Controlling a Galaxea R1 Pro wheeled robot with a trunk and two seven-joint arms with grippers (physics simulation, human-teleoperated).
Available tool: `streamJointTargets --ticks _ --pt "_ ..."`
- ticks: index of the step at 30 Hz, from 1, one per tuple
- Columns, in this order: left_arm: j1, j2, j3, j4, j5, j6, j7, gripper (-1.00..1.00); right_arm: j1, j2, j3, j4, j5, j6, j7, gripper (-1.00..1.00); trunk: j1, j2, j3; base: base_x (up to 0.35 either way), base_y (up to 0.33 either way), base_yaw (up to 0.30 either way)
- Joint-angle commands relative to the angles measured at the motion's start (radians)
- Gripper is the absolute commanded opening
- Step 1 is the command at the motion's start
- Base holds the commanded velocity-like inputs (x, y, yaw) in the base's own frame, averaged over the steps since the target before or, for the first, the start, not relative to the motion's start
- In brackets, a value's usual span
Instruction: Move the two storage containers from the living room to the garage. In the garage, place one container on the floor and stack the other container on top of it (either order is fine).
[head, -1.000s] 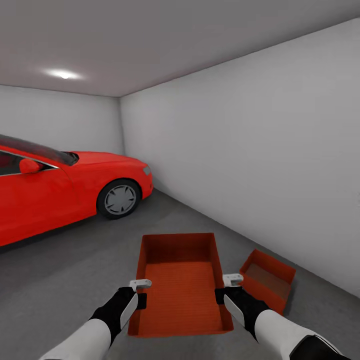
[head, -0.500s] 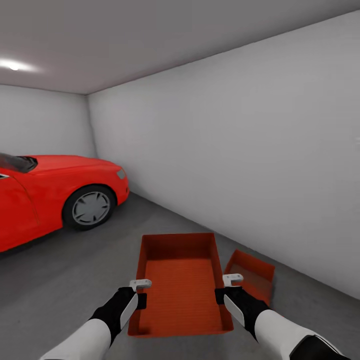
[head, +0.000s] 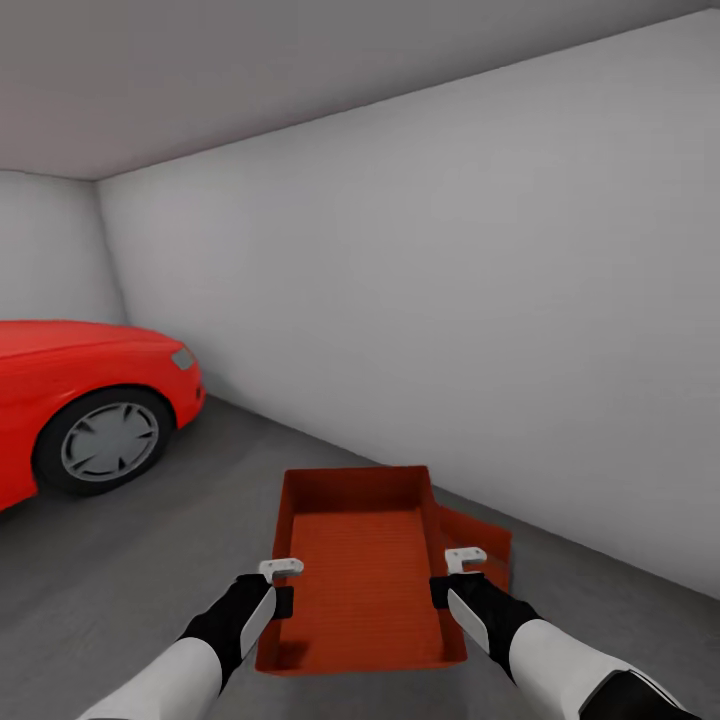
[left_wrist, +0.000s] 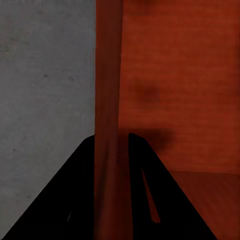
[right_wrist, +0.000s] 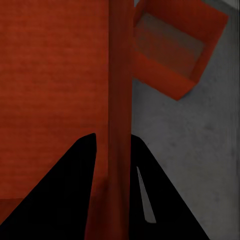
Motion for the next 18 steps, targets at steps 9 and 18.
streamJointTargets --ticks 9,18 --pt "0.001 0.050 -0.005 0.011 -0.017 0.009 0.011 -1.00 -0.001 -0.001 0.006 -0.004 0.007 -0.026 -0.007 -1.00 0.001 -0.001 0.000 0.319 0.000 -0.289" --pt "0.001 0.051 -0.005 0.010 -0.017 0.009 0.011 -1.00 -0.001 -0.001 0.006 -0.004 0.007 -0.025 -0.007 -1.00 0.001 -0.001 0.000 0.319 0.000 -0.289"
